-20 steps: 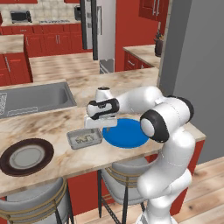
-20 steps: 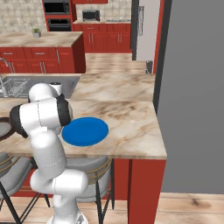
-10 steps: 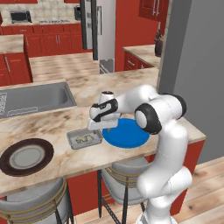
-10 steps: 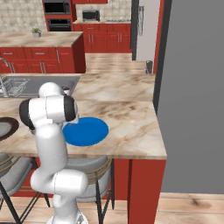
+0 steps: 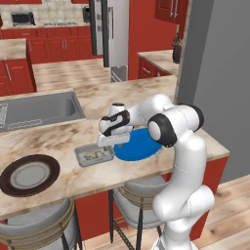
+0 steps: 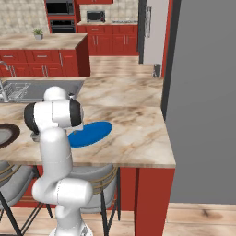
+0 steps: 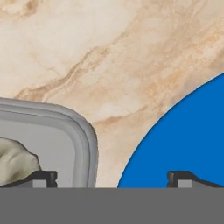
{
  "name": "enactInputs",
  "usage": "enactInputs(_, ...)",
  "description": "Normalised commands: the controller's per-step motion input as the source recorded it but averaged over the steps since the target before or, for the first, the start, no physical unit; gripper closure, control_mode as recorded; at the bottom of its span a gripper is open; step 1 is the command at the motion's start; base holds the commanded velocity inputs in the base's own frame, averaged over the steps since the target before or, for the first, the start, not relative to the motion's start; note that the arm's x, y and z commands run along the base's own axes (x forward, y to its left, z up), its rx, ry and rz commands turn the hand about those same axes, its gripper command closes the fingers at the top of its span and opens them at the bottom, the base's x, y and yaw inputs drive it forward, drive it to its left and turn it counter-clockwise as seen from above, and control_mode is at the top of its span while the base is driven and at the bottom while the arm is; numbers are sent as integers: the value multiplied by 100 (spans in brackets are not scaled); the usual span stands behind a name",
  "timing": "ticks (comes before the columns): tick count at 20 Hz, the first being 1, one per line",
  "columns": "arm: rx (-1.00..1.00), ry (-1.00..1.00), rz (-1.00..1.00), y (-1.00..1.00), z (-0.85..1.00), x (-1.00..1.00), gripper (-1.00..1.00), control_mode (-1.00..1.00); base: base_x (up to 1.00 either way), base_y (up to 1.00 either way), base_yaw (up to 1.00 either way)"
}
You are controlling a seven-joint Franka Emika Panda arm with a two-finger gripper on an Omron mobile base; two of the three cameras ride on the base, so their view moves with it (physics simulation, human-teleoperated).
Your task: Place two dumplings into each of the tupperware containers and then place the containers in the fridge.
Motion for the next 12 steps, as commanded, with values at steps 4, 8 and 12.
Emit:
enactInputs(4,0,0,3,6,-58,0,100,-100,0,0,0)
enactInputs(8,0,0,0,13,-51,-11,100,-100,0,0,0)
enactInputs(12,0,0,0,28,-14,-31,100,-100,0,0,0)
